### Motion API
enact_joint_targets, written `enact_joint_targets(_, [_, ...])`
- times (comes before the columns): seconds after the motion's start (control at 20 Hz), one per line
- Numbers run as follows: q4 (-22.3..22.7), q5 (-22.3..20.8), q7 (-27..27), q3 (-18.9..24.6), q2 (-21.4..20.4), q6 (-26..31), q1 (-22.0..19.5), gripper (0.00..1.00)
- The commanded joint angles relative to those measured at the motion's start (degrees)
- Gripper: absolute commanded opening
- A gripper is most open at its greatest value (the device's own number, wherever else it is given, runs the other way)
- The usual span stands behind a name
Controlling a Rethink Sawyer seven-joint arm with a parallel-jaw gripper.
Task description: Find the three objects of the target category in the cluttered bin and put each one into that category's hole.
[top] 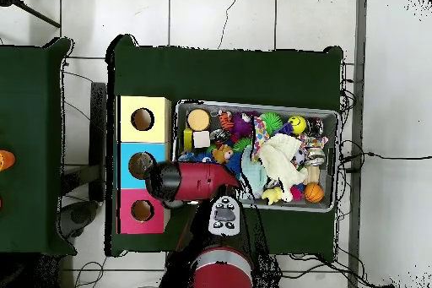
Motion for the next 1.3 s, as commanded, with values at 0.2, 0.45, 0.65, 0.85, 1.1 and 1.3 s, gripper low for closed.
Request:
enact_joint_targets(0.2, [-10.2,1.3,6.4,4.4,2.1,3.5,0.1,1.0])
enact_joint_targets(0.45, [-9.8,1.4,6.4,4.6,1.5,4.4,-0.2,1.0])
enact_joint_targets(0.65, [-8.6,1.6,6.3,4.7,-0.3,6.1,-0.1,1.0])
enact_joint_targets(0.85, [-8.9,1.7,6.5,4.6,-0.4,6.6,-0.1,1.0])
enact_joint_targets(1.1, [-8.5,1.6,6.4,4.7,-0.5,6.2,-0.2,1.0])
enact_joint_targets(1.3, [-8.0,1.7,6.2,4.7,-1.7,7.5,-0.1,1.0])
